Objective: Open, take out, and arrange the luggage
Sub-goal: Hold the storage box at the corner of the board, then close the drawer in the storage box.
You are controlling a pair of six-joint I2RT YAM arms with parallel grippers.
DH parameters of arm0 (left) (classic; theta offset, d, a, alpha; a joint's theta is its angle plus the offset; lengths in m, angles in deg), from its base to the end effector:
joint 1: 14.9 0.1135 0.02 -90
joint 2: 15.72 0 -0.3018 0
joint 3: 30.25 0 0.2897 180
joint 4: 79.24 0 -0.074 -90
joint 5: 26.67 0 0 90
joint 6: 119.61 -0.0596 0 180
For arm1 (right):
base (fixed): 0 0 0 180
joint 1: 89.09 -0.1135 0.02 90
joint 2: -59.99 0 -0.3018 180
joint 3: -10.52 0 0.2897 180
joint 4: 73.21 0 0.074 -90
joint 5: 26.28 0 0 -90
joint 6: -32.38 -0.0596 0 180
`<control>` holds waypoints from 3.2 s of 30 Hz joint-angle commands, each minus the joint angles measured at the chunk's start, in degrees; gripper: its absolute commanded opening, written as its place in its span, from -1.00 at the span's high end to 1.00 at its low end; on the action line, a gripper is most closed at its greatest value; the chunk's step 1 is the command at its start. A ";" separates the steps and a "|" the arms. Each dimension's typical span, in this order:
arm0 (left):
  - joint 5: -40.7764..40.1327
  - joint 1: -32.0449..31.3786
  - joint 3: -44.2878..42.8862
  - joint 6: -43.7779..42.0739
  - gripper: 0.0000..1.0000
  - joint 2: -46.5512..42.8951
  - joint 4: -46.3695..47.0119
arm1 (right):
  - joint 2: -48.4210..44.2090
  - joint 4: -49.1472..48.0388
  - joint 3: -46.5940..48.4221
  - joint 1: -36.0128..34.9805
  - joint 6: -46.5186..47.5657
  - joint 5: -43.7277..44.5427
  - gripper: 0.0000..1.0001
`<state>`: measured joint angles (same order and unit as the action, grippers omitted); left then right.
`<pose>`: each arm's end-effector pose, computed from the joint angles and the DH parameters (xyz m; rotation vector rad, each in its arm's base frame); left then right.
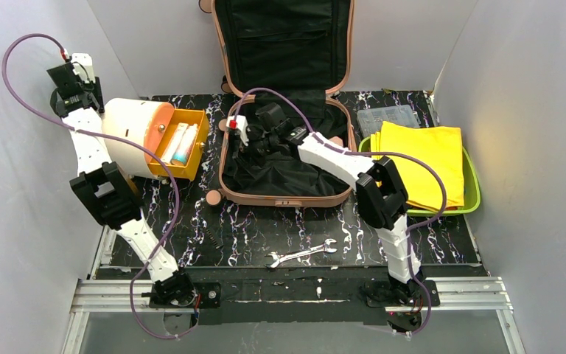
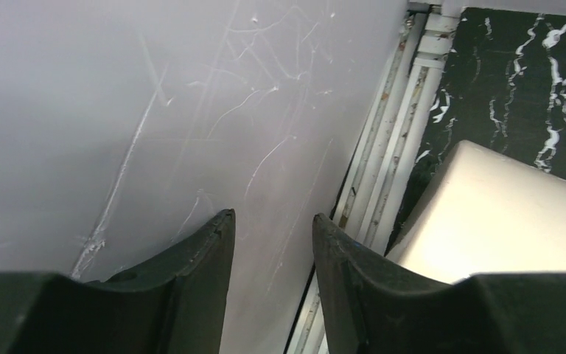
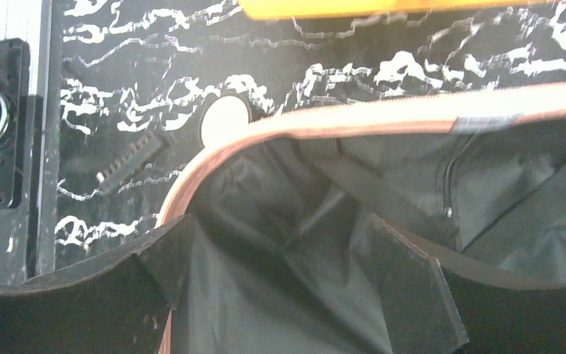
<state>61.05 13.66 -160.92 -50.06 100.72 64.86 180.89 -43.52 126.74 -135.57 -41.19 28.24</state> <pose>0.4901 0.2695 0.4056 -0.1681 1.9902 0.5984 0.3639 0.4334 0.2797 -1.4463 1.6617 0.9683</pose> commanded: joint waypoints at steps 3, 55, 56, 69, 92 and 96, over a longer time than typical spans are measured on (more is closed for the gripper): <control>8.65 -0.52 4.32 0.02 0.09 -2.41 -6.62 | 8.94 3.24 15.04 -1.42 -1.46 -0.47 -0.90; 14.71 -0.52 7.59 -12.16 -0.61 1.72 -26.81 | 15.80 -2.67 23.22 -2.21 -7.72 -1.76 -0.87; 15.16 -0.52 7.66 -12.35 -0.61 1.93 -27.31 | 15.70 -2.58 23.32 -2.21 -7.63 -1.77 -0.88; 20.60 -0.52 10.70 -12.26 -0.47 2.11 -30.40 | 13.13 -1.83 20.29 -2.13 -5.31 -0.68 -0.87; 23.38 -0.51 15.53 -11.29 -0.43 -0.70 -30.17 | 21.72 -3.18 32.53 -2.19 2.08 -1.47 -0.03; 23.50 -0.51 16.22 -11.21 -0.43 -1.42 -30.09 | 24.25 -5.02 35.11 -2.79 0.75 -1.74 -0.01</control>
<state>79.74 14.93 -145.07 -60.61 104.06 38.76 202.15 -41.78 156.92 -136.88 -39.49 28.04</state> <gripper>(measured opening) 0.713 0.511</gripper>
